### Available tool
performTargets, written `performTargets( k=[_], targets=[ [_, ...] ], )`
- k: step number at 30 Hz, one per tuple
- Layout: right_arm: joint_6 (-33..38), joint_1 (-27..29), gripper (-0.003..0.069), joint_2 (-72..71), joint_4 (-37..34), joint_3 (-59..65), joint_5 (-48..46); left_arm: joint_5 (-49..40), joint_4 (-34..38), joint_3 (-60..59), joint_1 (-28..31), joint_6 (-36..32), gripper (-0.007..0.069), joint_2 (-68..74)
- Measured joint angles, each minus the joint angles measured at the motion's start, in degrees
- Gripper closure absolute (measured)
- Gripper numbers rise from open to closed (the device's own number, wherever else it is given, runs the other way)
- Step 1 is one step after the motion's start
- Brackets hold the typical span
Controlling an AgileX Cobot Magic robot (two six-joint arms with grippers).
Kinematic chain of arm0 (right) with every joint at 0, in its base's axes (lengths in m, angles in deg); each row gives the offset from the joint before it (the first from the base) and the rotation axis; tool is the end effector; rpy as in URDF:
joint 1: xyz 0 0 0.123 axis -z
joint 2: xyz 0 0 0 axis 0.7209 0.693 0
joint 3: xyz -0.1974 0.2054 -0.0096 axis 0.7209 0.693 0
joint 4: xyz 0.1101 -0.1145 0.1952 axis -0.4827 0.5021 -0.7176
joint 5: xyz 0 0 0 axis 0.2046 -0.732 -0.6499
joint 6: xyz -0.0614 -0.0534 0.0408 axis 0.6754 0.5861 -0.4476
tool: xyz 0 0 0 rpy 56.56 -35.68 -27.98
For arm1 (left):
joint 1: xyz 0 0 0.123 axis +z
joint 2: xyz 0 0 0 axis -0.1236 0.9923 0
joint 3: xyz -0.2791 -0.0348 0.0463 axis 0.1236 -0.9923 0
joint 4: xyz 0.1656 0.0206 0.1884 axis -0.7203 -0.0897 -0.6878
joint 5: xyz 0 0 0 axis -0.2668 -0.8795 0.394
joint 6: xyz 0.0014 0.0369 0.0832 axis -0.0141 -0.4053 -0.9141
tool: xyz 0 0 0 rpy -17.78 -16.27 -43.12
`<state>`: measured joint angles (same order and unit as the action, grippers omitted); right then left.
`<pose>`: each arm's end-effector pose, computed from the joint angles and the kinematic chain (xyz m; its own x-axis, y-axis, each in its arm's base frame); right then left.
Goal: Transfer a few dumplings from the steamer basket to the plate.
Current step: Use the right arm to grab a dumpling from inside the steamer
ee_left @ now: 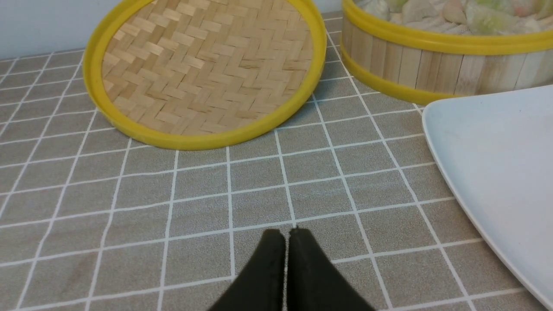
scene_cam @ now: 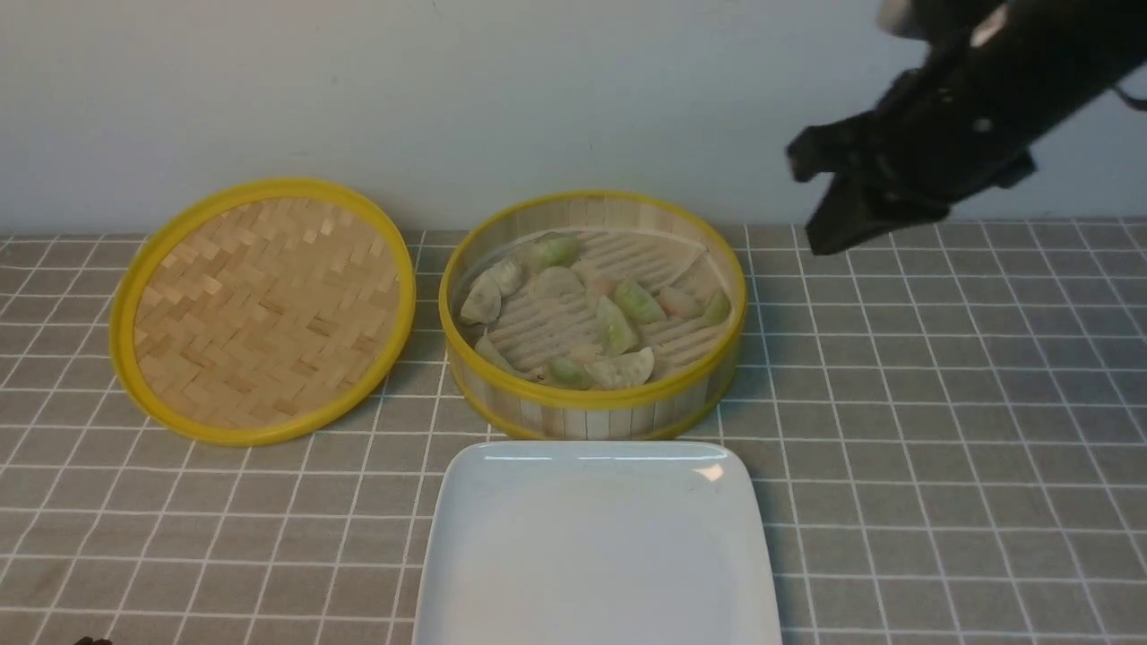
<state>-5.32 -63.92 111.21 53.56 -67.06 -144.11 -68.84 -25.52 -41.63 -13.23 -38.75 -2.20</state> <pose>0.3512 0.1367 0.3394 -0.9301 -0.1609 -0.3303 -0.2594 0.9242 0.2802 0.0518 -0.0099 0.1711 -0.2877 0.0634 -0.9556 0.1604 0.9869 0.0172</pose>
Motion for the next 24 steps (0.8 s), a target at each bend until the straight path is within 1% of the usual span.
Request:
performTargets(
  k=[2, 3, 4, 8, 12, 15, 18, 19, 20, 23, 24],
  targets=[
    [-1.4, -2.7, 0.0669, 4.2, 2.1, -4.2, 0.0, 0.0, 0.0, 0.0, 0.0, 0.0, 0.0629, 0.0],
    [-1.6, -3.2, 0.0669, 5.0, 2.4, -5.0, -0.1, 0.0, 0.0, 0.0, 0.0, 0.0, 0.0629, 0.0],
    [-2.4, -5.3, 0.0667, 8.6, 3.6, -8.3, -0.2, 0.0, 0.0, 0.0, 0.0, 0.0, 0.0629, 0.0],
    [-3.5, -8.5, 0.0659, 15.2, 5.3, -13.8, -0.3, 0.0, 0.0, 0.0, 0.0, 0.0, 0.0629, 0.0],
    [-3.4, -11.1, 0.0617, 22.1, 8.1, -18.8, -0.3, 0.0, 0.0, 0.0, 0.0, 0.0, 0.0629, 0.0],
    [-2.8, -12.1, 0.0554, 26.1, 10.7, -20.9, -0.3, 0.0, 0.0, 0.0, 0.0, 0.0, 0.0629, 0.0],
    [-2.7, -12.3, 0.0484, 28.7, 11.7, -21.6, 0.0, 0.0, 0.0, 0.0, 0.0, 0.0, 0.0629, 0.0],
    [-2.7, -12.3, 0.0444, 29.6, 11.9, -21.6, 0.8, 0.0, 0.0, 0.0, 0.0, 0.0, 0.0629, 0.0],
    [-2.7, -12.3, 0.0423, 30.0, 12.0, -21.6, 1.1, 0.0, 0.0, 0.0, 0.0, 0.0, 0.0629, 0.0],
    [-2.7, -12.3, 0.0314, 32.0, 12.3, -21.7, 5.4, 0.0, 0.0, 0.0, 0.0, 0.0, 0.0629, 0.0],
    [-2.7, -12.3, 0.0293, 32.2, 12.3, -21.8, 6.1, 0.0, 0.0, 0.0, 0.0, 0.0, 0.0629, 0.0]
  ],
)
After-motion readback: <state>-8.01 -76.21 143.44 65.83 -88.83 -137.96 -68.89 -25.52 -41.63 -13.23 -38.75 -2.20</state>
